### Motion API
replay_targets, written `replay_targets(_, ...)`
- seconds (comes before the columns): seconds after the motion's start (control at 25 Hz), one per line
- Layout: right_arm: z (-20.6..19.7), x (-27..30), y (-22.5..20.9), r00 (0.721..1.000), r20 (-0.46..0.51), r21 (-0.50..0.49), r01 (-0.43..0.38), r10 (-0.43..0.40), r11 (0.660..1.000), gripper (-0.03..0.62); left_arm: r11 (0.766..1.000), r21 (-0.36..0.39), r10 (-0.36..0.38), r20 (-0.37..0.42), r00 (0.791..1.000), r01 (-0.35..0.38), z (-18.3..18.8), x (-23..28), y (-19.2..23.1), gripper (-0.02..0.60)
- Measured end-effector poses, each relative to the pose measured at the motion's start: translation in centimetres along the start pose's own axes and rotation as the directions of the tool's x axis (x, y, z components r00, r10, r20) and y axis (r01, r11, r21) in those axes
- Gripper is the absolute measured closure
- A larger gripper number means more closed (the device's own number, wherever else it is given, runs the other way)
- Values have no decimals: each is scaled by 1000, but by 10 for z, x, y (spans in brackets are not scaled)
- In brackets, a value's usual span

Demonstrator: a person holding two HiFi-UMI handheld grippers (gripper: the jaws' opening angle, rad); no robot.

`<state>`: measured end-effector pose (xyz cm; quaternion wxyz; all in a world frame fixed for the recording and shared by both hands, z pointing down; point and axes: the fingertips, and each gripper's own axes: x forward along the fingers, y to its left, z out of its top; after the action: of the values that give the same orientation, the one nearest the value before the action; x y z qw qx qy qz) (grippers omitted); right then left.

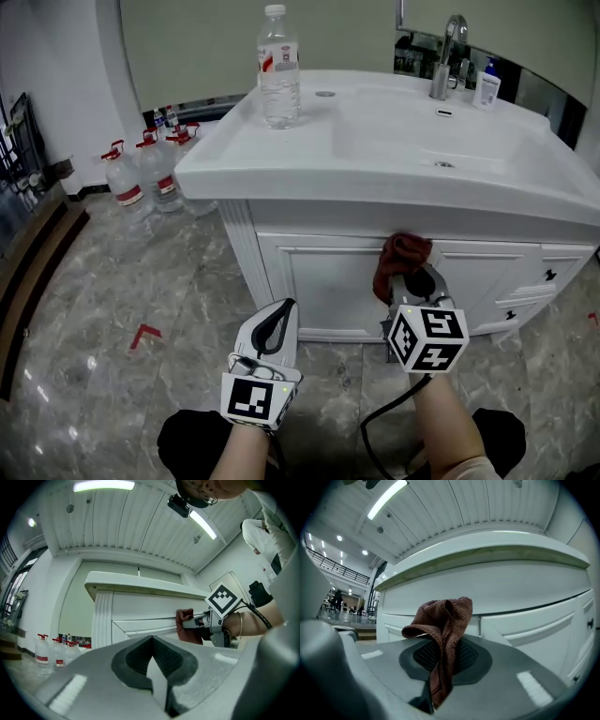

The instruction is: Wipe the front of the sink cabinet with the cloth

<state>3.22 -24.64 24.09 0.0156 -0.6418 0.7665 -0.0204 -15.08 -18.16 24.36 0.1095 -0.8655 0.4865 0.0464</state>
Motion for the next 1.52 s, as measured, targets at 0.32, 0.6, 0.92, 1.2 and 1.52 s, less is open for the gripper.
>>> replay_targets(0.32, -3, -14, -27, 999, -23, 32, 40, -40, 999, 514, 1000, -12, -13, -1, 1000, 13, -10, 5, -16, 581)
replay_targets(0.6, -23, -2, 45, 996, -46, -30, -81, 80, 996, 516, 1000, -13, 24, -6, 1000, -24, -19, -9, -2, 581)
replay_targets(0.92, -54, 36, 165, 958, -85, -34, -277, 273, 960, 516, 989, -1, 147, -72, 986, -148, -37, -48, 59, 581)
replay_targets(1.2, -81, 62, 210, 945, -123, -6, -305, 302, 952, 516, 980, -27, 196, -102, 975, -199, -51, -67, 86, 581)
replay_targets(1.52, -99, 63, 182, 954, -146, -20, -267, 262, 963, 514, 987, -51, 148, -110, 983, -154, -65, -55, 71, 581)
